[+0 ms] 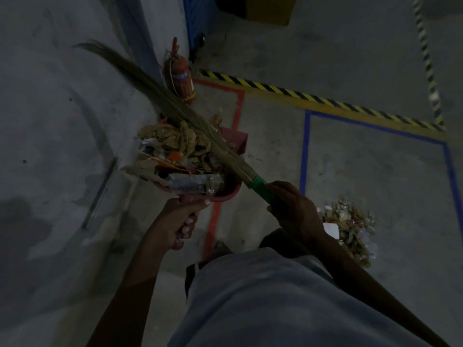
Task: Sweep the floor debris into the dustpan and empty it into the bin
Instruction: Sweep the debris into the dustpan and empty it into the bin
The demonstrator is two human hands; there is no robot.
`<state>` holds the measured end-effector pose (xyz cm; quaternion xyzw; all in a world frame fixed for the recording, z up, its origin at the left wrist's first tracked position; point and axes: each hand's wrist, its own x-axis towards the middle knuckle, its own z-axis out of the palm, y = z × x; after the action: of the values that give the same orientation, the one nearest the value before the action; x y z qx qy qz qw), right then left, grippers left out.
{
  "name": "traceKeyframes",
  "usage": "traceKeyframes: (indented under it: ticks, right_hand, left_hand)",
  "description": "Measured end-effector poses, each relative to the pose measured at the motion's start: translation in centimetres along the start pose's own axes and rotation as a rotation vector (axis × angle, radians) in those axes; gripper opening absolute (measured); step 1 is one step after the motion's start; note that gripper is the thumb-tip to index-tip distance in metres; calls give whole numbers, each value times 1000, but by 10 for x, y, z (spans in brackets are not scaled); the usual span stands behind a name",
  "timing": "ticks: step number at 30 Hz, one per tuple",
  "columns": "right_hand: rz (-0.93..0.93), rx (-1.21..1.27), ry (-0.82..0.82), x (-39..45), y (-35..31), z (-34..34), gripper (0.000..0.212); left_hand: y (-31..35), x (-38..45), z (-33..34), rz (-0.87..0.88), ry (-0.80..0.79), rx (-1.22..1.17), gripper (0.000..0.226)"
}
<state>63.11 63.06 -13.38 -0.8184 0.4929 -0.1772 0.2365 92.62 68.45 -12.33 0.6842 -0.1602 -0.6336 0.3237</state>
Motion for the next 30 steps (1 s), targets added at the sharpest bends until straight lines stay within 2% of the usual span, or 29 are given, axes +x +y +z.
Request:
traceKeyframes:
  ticks: [5,12,15,20,21,25,28,30]
  right_hand:
    - [-28,18,-23,51,-1,0,58]
    - [-169,106,-94,149,22,1,61]
    - [-210,143,-97,198,29,-7,60]
    - [-248,109,-97,256,37,-12,62]
    - [-248,104,-103,263,39,-10,63]
    - [-224,102,-73,288,45,4,58]
    - [-147,91,-76,303,45,19,57]
    - [-88,79,-92,313,43,34,59]
  left_hand:
    - [22,24,-10,8,19,-59,40]
    - [65,62,-6,13,127,-133,44]
    - [96,75,-2,-12,155,-179,35]
    - [133,100,1,25,208,-189,51]
    - [137,107,-2,22,208,-189,51]
    - [158,146,-15,-7,160,-185,29]
    - [170,180,-28,-47,116,-127,46]
    - [177,204,-40,-89,106,-89,43]
